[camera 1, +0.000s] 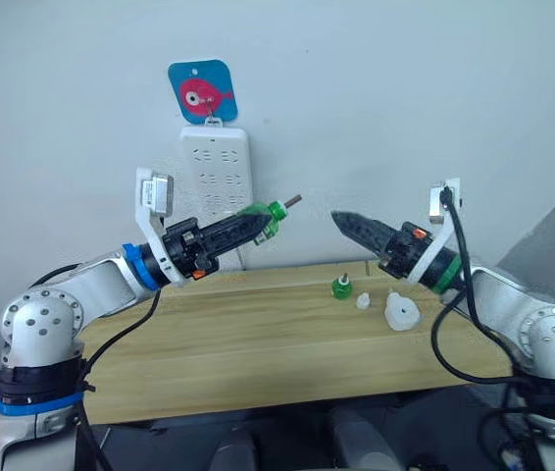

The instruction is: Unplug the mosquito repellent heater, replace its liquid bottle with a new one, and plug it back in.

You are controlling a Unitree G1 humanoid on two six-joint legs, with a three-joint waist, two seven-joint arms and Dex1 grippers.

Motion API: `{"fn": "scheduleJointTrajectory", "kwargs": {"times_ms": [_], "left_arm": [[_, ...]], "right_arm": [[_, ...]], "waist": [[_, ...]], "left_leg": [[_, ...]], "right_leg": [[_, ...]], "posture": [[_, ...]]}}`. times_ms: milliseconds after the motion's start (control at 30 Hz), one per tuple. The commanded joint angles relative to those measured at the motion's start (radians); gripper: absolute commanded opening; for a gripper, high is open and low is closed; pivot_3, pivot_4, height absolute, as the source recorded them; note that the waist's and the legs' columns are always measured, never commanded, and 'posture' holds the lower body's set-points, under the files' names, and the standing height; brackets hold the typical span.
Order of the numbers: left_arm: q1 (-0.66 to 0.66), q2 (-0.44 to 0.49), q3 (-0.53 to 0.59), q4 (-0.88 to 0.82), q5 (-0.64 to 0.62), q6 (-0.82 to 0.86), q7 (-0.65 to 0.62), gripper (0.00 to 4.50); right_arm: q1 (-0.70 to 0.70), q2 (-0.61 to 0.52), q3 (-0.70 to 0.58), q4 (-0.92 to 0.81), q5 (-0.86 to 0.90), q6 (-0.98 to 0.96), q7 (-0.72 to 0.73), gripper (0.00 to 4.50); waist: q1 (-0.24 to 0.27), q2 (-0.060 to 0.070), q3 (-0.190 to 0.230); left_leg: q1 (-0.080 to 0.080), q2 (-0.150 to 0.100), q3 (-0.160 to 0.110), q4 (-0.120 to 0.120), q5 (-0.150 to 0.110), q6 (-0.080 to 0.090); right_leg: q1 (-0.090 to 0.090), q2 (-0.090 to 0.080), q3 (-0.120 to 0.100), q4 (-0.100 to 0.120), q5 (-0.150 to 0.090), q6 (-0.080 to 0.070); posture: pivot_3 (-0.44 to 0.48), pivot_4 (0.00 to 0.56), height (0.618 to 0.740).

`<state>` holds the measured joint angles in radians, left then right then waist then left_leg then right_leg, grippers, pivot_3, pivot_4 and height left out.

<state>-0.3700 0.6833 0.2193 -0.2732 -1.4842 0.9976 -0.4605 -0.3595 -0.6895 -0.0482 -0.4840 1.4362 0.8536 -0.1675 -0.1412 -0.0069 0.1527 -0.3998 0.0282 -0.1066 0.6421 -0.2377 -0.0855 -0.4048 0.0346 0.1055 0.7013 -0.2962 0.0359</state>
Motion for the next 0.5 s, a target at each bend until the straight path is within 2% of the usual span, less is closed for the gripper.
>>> {"fn": "scheduleJointTrajectory", "kwargs": {"times_ms": [33, 133, 233, 367, 500], "left_arm": [[0.041, 0.062, -0.086, -0.068, 0.212, -0.063, -0.196, 2.30], [0.076, 0.130, -0.167, -0.058, 0.404, -0.168, -0.387, 2.30], [0.101, 0.148, -0.231, -0.027, 0.567, -0.287, -0.503, 2.30], [0.129, 0.131, -0.270, -0.023, 0.679, -0.366, -0.563, 2.30], [0.172, 0.111, -0.280, -0.058, 0.732, -0.399, -0.578, 2.30]], "right_arm": [[0.031, -0.190, 0.059, -0.010, -0.275, 0.088, 0.058, 4.50], [0.002, -0.247, 0.090, 0.036, -0.323, 0.177, 0.097, 4.50], [-0.061, -0.267, 0.141, 0.109, -0.391, 0.284, 0.149, 4.50], [-0.164, -0.283, 0.271, 0.233, -0.579, 0.337, 0.253, 4.50], [-0.212, -0.233, 0.303, 0.354, -0.677, 0.397, 0.307, 4.50]], "waist": [[-0.002, 0.000, 0.013], [-0.008, -0.002, 0.030], [-0.020, -0.003, 0.040], [-0.026, -0.008, 0.060], [-0.023, -0.014, 0.072]], "left_leg": [[0.001, 0.000, 0.001, 0.000, 0.000, 0.000], [0.000, 0.001, 0.004, -0.001, 0.000, 0.000], [0.001, 0.002, 0.011, -0.002, 0.000, 0.000], [0.001, 0.001, 0.018, -0.001, -0.001, 0.002], [-0.001, 0.002, 0.021, -0.001, -0.003, 0.006]], "right_leg": [[0.001, 0.000, 0.000, -0.001, 0.000, 0.000], [-0.001, 0.001, 0.004, -0.004, 0.000, 0.000], [-0.002, 0.002, 0.011, -0.003, 0.001, 0.001], [-0.002, 0.002, 0.018, -0.006, 0.003, 0.004], [-0.005, 0.001, 0.020, -0.006, 0.003, 0.006]], "posture": [[-0.218, 0.180, 0.740], [-0.238, 0.208, 0.740], [-0.237, 0.210, 0.740], [-0.233, 0.222, 0.740], [-0.211, 0.243, 0.740]]}}
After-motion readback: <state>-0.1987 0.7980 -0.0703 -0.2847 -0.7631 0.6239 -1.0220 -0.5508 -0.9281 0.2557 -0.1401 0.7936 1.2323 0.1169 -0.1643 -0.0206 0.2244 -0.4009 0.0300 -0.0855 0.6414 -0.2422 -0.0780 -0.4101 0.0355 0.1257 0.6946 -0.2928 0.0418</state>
